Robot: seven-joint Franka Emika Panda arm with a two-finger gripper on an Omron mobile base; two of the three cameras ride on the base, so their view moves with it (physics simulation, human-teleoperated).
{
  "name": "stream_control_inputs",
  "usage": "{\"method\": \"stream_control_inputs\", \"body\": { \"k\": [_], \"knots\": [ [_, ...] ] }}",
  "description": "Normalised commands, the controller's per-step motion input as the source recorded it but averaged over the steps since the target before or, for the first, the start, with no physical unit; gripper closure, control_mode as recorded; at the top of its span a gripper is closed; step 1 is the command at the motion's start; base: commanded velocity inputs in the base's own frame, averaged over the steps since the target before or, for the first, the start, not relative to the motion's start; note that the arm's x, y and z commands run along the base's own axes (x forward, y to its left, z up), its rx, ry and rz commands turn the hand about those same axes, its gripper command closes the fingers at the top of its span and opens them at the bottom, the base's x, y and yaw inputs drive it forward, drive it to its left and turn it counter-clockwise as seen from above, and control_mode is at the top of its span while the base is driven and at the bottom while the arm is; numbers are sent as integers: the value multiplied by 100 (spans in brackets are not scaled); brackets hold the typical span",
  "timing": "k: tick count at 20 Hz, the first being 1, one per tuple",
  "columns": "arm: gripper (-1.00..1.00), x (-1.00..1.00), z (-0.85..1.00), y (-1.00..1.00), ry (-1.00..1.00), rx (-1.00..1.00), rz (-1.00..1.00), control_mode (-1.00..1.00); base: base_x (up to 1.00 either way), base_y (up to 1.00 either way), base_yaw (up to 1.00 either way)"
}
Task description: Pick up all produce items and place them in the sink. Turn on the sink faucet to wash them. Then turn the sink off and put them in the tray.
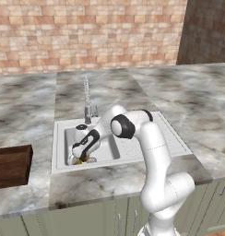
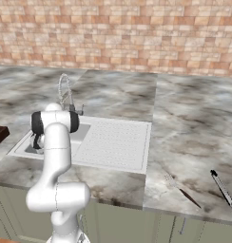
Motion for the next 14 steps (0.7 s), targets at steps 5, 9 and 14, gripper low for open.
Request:
{"method": "stream_control_inputs", "body": {
  "k": [5, 9, 14],
  "knots": [
    [-100, 12, -19, 20, 0, 0, 3, -100, 0, 0, 0],
    [-100, -3, -24, 19, 0, 0, 4, -100, 0, 0, 0],
    [-100, -21, -33, 23, 0, 0, 2, -100, 0, 0, 0]
  ]
}}
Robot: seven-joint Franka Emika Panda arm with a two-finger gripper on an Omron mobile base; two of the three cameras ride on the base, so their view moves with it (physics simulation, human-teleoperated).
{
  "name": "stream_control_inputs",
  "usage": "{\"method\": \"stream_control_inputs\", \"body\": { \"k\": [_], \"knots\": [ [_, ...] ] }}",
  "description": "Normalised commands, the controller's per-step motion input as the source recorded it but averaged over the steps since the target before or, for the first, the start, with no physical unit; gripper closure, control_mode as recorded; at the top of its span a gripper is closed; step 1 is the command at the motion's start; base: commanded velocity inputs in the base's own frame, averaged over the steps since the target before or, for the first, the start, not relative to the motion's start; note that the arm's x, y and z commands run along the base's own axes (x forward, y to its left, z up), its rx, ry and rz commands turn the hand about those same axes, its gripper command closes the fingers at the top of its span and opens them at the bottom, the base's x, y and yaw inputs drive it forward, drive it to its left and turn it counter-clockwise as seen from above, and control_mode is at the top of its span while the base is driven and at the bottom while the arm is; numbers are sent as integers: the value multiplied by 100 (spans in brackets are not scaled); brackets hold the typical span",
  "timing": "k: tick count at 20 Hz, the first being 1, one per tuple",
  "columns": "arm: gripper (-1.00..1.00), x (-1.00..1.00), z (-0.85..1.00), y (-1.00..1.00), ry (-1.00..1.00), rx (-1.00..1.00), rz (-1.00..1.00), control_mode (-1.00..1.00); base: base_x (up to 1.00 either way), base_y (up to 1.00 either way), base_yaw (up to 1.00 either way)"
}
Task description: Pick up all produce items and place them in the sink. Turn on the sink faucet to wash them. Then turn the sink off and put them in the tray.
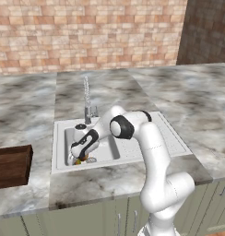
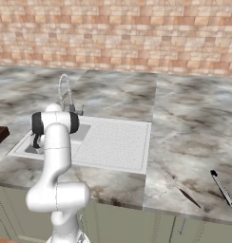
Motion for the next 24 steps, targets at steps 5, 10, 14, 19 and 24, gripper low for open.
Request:
{"method": "stream_control_inputs", "body": {
  "k": [5, 10, 14, 19, 24],
  "knots": [
    [-100, -39, -38, 22, 1, 0, 2, -100, 0, 0, 0],
    [-100, -48, -36, 11, 0, -1, 1, -100, 0, 0, 0],
    [-100, -8, -61, 6, 0, -5, 3, -100, 0, 0, 0],
    [-100, 0, -59, 10, -1, -1, 12, -100, 0, 0, 0],
    [-100, -2, -61, 5, 0, 0, 11, -100, 0, 0, 0]
  ]
}}
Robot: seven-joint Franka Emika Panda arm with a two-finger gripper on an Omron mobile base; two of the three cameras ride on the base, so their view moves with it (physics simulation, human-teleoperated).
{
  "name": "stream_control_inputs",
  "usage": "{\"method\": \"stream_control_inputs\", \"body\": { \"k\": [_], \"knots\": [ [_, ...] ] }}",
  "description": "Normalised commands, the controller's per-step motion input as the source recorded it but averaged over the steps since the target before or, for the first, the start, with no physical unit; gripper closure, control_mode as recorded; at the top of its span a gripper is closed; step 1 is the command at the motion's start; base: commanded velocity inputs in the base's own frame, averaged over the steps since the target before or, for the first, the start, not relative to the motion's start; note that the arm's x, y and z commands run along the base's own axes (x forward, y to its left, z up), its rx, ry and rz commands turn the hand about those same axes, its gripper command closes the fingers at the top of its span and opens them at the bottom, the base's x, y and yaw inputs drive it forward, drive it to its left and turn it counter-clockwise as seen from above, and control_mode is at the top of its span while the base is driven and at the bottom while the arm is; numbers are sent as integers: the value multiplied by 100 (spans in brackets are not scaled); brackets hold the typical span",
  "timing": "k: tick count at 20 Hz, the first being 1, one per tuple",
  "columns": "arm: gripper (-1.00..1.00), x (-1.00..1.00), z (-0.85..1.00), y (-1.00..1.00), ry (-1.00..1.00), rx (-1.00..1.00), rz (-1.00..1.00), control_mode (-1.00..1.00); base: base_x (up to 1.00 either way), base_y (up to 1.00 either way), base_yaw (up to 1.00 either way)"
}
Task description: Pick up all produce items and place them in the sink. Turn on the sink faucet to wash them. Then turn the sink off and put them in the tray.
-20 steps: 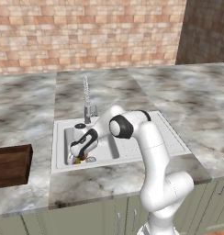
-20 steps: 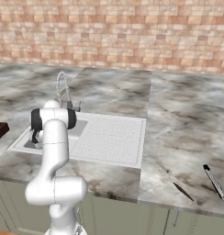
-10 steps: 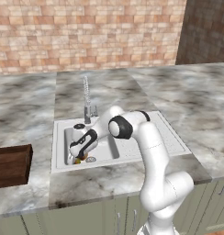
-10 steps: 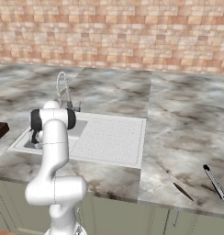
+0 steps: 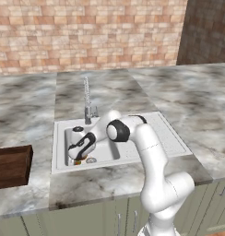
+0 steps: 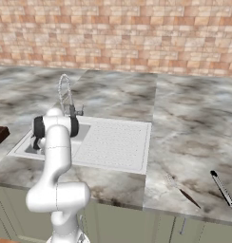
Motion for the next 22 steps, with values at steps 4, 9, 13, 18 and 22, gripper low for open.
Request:
{"method": "stream_control_inputs", "body": {
  "k": [4, 9, 13, 18, 22],
  "knots": [
    [-100, -1, -47, 2, 0, -1, 6, -100, 0, 0, 0],
    [100, -1, -19, 2, 1, -1, 1, -100, 0, 0, 0],
    [100, 0, 0, 0, 1, 0, 0, -100, 0, 0, 0],
    [100, -24, 43, 0, -9, 0, 1, -100, 0, 0, 0],
    [100, -39, 90, 2, -16, 0, 0, -100, 0, 0, 0]
  ]
}}
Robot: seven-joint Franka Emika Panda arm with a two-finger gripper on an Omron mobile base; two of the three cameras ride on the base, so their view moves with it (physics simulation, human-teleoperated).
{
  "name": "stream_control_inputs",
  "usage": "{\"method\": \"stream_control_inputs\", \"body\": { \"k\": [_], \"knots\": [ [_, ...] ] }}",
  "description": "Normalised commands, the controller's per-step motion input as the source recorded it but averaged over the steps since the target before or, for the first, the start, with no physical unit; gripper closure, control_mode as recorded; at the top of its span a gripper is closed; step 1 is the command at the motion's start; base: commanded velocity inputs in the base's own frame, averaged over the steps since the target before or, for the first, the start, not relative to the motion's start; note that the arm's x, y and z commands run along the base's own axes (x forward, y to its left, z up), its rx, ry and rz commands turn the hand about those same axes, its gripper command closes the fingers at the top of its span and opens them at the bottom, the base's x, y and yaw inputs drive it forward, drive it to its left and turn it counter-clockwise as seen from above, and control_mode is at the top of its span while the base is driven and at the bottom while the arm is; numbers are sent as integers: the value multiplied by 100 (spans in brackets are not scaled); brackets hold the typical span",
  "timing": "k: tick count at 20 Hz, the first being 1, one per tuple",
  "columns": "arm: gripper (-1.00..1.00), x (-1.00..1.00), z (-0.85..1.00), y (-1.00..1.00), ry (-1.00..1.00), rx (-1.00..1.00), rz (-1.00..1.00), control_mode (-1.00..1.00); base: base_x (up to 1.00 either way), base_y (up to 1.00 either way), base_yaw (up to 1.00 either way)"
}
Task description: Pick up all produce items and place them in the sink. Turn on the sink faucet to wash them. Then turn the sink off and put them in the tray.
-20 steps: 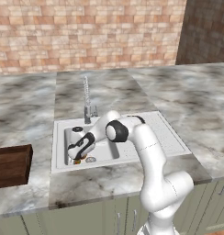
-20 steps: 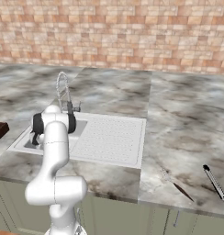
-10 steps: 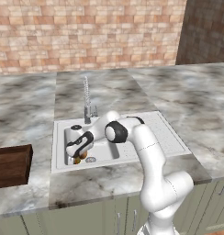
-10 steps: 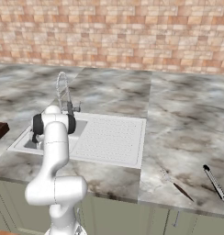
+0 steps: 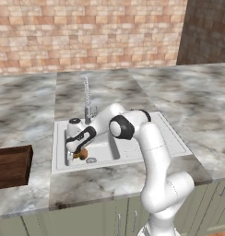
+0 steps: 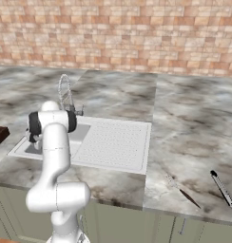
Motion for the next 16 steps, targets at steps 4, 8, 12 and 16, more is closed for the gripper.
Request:
{"method": "stream_control_inputs", "body": {
  "k": [4, 8, 12, 16],
  "knots": [
    [100, -40, 94, 9, -14, 0, 1, -100, 0, 0, 0],
    [100, -43, 85, 24, -9, 0, 2, -100, 0, 0, 0],
    [100, -46, 65, 45, -2, 0, 3, -100, 0, 0, 0],
    [100, -60, 13, 23, -11, 2, 15, -100, 0, 0, 0]
  ]
}}
